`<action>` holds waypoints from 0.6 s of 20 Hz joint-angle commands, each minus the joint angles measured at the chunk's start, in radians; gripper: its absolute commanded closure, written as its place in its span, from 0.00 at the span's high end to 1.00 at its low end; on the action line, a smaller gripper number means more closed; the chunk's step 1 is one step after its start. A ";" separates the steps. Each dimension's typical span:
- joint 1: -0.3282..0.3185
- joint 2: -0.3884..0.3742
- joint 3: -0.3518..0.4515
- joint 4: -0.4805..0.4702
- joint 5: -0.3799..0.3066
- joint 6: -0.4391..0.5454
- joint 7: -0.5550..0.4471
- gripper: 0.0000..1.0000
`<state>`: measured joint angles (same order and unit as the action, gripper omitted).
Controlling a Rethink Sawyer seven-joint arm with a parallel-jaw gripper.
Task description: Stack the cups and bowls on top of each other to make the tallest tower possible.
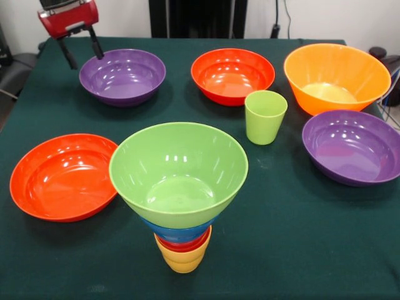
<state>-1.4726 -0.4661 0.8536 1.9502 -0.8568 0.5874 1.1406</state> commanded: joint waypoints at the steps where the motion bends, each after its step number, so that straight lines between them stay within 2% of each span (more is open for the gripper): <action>1: 0.066 0.052 -0.084 -0.024 -0.038 0.014 -0.022 1.00; 12: 0.042 0.108 -0.069 -0.076 -0.052 0.026 -0.102 1.00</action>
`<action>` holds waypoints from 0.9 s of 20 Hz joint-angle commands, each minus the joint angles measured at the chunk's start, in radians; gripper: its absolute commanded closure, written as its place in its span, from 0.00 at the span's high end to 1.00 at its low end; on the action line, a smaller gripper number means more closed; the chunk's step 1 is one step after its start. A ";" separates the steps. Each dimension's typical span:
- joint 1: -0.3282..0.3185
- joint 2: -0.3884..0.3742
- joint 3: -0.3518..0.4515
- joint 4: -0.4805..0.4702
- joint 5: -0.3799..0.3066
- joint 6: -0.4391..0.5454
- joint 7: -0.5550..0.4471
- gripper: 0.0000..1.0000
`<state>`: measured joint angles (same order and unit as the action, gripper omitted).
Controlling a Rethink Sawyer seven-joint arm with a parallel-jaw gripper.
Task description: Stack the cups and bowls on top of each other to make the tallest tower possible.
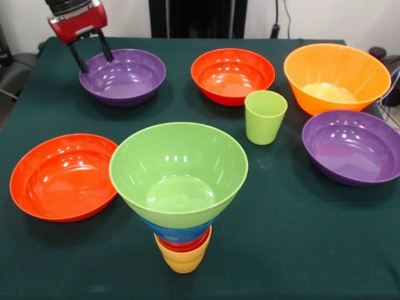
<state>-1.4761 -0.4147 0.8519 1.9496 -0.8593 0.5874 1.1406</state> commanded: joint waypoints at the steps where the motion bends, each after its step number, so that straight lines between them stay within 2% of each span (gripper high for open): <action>1: 0.045 0.061 -0.066 -0.078 -0.050 0.027 -0.105 1.00; 18: 0.036 0.070 -0.061 -0.092 -0.062 0.034 -0.120 1.00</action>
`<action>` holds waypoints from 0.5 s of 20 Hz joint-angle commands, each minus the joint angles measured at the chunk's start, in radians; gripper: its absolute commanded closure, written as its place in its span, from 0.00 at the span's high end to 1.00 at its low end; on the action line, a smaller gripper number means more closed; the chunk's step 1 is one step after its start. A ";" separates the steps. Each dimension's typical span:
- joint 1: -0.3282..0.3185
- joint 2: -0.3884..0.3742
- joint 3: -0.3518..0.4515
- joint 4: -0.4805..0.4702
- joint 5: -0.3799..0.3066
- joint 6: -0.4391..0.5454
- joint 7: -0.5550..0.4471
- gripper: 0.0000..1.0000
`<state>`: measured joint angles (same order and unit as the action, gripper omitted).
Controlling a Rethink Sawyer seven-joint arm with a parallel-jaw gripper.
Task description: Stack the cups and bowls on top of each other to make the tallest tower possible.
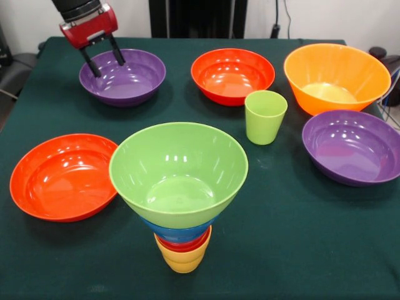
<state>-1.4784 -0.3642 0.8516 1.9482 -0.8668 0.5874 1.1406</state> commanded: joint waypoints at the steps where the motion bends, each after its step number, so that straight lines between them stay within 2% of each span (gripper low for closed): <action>1: 0.039 0.017 -0.062 -0.090 -0.054 0.036 -0.119 1.00; 10: 0.049 -0.012 -0.063 -0.084 -0.052 0.044 -0.101 1.00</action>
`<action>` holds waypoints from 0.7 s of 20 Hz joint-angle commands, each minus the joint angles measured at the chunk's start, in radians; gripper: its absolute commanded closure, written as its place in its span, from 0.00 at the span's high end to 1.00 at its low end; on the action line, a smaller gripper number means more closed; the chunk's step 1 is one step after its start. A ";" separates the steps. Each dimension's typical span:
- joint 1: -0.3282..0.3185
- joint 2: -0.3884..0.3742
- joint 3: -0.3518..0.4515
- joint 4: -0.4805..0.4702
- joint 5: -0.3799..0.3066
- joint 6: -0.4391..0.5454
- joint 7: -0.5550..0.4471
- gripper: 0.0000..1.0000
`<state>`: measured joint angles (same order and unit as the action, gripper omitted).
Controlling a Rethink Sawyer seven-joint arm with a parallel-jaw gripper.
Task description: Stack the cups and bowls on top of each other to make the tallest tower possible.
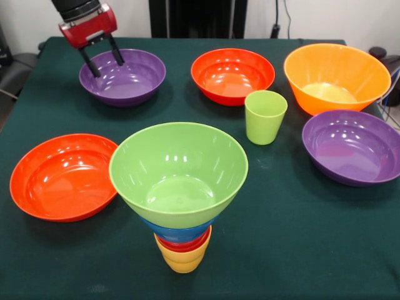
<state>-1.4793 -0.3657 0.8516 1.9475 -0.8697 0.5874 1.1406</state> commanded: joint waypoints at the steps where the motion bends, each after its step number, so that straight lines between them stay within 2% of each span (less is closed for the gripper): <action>1: 0.051 -0.015 -0.061 -0.084 -0.048 0.047 -0.103 1.00; 5: 0.055 -0.029 -0.057 -0.093 -0.041 0.066 -0.113 1.00; 10: 0.041 -0.012 -0.050 -0.112 -0.032 0.081 -0.148 1.00; 14: 0.039 -0.036 -0.047 -0.106 -0.031 0.083 -0.144 1.00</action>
<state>-1.4798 -0.3819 0.8516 1.9327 -0.8703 0.5874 1.1406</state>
